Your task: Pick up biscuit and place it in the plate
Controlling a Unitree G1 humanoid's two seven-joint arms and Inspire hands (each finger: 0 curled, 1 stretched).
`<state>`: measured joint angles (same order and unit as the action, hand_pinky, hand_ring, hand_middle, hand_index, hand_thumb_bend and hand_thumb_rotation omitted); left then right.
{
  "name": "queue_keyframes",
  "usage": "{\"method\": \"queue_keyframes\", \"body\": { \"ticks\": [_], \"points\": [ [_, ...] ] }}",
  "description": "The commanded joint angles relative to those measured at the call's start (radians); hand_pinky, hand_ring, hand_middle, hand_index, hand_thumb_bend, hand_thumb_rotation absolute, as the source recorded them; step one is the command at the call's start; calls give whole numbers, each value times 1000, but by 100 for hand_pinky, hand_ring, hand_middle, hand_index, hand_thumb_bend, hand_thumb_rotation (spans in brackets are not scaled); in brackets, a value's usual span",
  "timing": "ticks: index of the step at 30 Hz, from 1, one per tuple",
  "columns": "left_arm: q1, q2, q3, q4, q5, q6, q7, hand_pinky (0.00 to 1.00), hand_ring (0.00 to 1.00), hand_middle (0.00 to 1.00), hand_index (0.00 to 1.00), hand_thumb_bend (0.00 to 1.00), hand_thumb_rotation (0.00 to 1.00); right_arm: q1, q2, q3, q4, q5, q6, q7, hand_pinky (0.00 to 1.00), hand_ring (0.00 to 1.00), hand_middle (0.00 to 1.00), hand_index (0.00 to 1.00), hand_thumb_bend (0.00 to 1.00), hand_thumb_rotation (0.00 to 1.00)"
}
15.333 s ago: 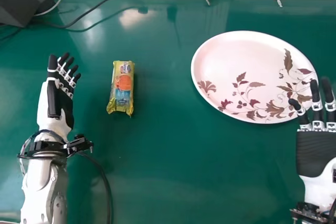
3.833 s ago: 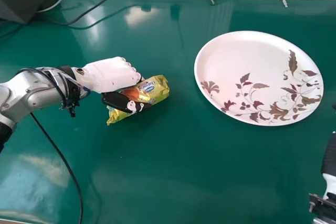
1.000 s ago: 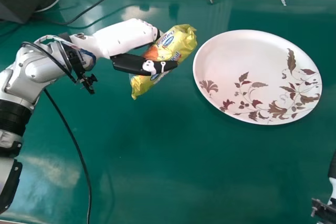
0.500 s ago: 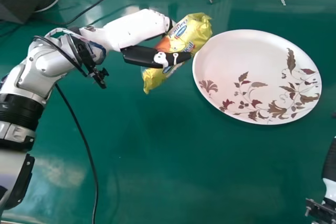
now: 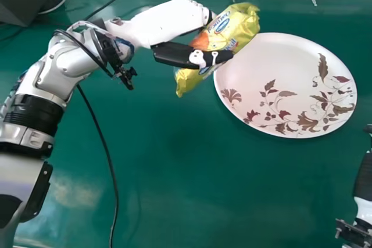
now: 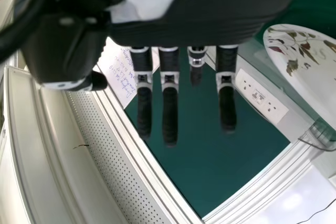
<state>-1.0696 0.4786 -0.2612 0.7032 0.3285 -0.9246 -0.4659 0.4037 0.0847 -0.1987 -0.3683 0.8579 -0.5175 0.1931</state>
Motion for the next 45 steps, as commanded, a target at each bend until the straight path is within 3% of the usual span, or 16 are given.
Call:
{"method": "queue_keyframes", "body": {
  "ticks": [1, 11, 20, 29, 35, 45],
  "points": [
    [-28, -12, 3, 15, -28, 1, -11, 43, 41, 46, 51, 49, 0, -26, 78, 4, 0, 1, -12, -3, 38, 43, 48, 51, 50, 0],
    [-56, -40, -8, 0, 38, 30, 7, 43, 41, 46, 51, 49, 0, -18, 77, 7, -7, -8, -23, -5, 43, 45, 49, 50, 50, 0],
    [-81, -63, -29, -31, 153, 60, 72, 43, 41, 46, 51, 49, 0, -31, 65, 4, -13, 8, -17, -9, 39, 44, 49, 51, 50, 0],
    [-167, -108, -100, 84, 298, 52, 216, 43, 41, 46, 51, 49, 0, -52, 50, -5, -10, 2, -10, -18, 38, 44, 49, 51, 50, 0],
    [-205, -147, -140, 149, 361, 56, 320, 43, 41, 46, 51, 49, 0, -48, 55, -4, -19, 2, -9, -26, 33, 42, 46, 53, 50, 0],
    [-274, -206, -194, 252, 410, 108, 372, 42, 40, 46, 52, 49, 0, -34, 63, 3, -27, -3, -23, -15, 36, 43, 48, 51, 50, 0]
  ]
}}
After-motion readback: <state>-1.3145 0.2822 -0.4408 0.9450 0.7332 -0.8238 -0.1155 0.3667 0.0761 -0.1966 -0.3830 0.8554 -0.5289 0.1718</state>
